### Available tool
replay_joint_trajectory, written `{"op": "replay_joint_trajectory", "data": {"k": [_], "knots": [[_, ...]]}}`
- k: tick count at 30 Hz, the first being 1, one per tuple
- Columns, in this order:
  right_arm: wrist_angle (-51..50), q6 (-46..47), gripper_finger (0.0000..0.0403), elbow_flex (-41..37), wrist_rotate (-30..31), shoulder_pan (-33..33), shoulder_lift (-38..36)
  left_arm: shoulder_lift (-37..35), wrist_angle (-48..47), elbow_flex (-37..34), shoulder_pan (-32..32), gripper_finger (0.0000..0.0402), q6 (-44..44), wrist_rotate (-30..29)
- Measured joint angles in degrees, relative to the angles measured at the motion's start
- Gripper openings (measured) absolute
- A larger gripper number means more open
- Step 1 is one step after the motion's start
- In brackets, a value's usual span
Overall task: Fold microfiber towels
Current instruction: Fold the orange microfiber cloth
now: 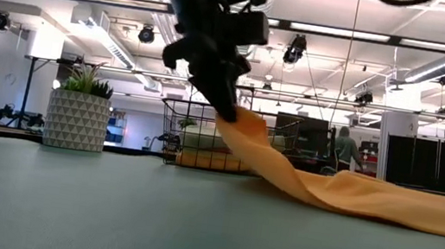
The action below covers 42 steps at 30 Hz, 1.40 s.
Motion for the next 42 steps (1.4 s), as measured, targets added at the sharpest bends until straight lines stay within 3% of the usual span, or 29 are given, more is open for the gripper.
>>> {"op": "replay_joint_trajectory", "data": {"k": [20, 34, 42], "knots": [[1.8, -4.3, 0.0139, 0.0, 2.0, -0.2, 10.8, -3.1, 0.4, -4.5, 0.0, 0.0001, -0.4, -0.1], [7.3, -11.6, 0.0128, -1.2, 2.0, -0.3, 10.9, -3.1, 0.6, -4.4, 0.0, 0.0001, -0.4, -0.1], [9.8, -11.0, 0.0128, -3.5, 1.7, -0.5, 10.7, -3.1, 0.6, -4.4, 0.0, 0.0001, -0.4, -0.1]]}}
